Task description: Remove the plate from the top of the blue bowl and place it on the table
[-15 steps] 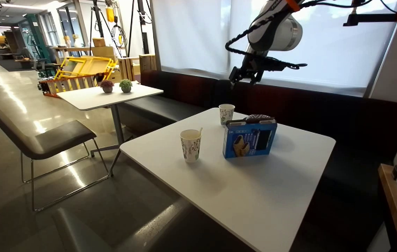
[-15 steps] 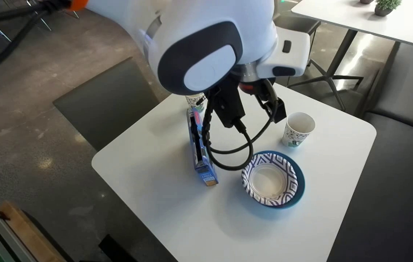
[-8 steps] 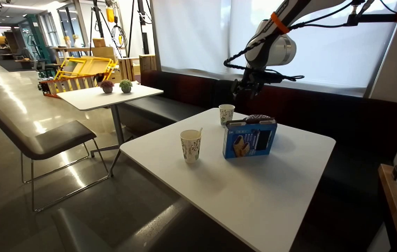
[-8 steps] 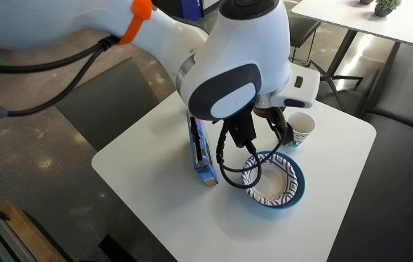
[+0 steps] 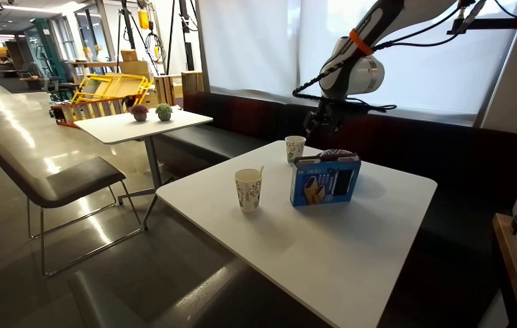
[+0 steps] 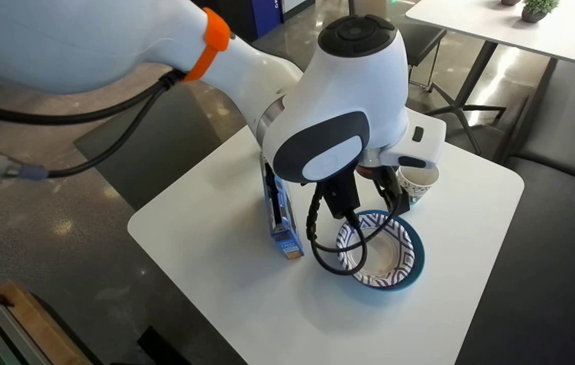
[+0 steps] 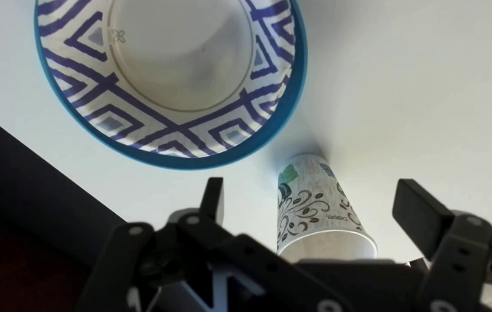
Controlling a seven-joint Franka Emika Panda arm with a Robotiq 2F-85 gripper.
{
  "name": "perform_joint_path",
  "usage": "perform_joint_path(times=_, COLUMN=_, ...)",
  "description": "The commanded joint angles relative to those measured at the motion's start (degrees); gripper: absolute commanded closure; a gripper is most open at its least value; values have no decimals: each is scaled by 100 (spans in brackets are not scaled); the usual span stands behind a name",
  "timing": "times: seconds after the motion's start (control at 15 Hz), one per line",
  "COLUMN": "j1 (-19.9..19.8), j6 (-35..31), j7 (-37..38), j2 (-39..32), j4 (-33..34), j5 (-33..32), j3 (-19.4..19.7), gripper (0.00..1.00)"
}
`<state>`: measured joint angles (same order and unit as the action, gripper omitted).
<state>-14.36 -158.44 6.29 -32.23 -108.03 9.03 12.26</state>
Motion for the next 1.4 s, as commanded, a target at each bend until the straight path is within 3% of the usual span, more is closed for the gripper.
perform_joint_path(times=0.0, j1=-48, j6=61, j7=61, j2=8, j4=-32, j5=1, j3=-60, gripper=0)
perform_joint_path(times=0.4, j1=112, j6=159, j7=277, j2=-47, j4=-62, j5=-189, j3=197, gripper=0)
perform_joint_path(times=0.67, j1=60, j6=325, j7=251, j2=-176, j4=-25, j5=-152, j3=153, gripper=2)
perform_joint_path(times=0.8, j1=59, j6=429, j7=229, j2=-224, j4=-24, j5=-159, j3=135, gripper=23)
perform_joint_path(times=0.93, j1=70, j6=548, j7=219, j2=-255, j4=-28, j5=-173, j3=126, gripper=31)
perform_joint_path(times=1.13, j1=84, j6=627, j7=204, j2=-315, j4=-9, j5=-193, j3=115, gripper=54)
perform_joint_path(times=1.27, j1=61, j6=626, j7=173, j2=-368, j4=20, j5=-168, j3=77, gripper=58)
perform_joint_path(times=1.33, j1=41, j6=629, j7=143, j2=-386, j4=28, j5=-151, j3=48, gripper=55)
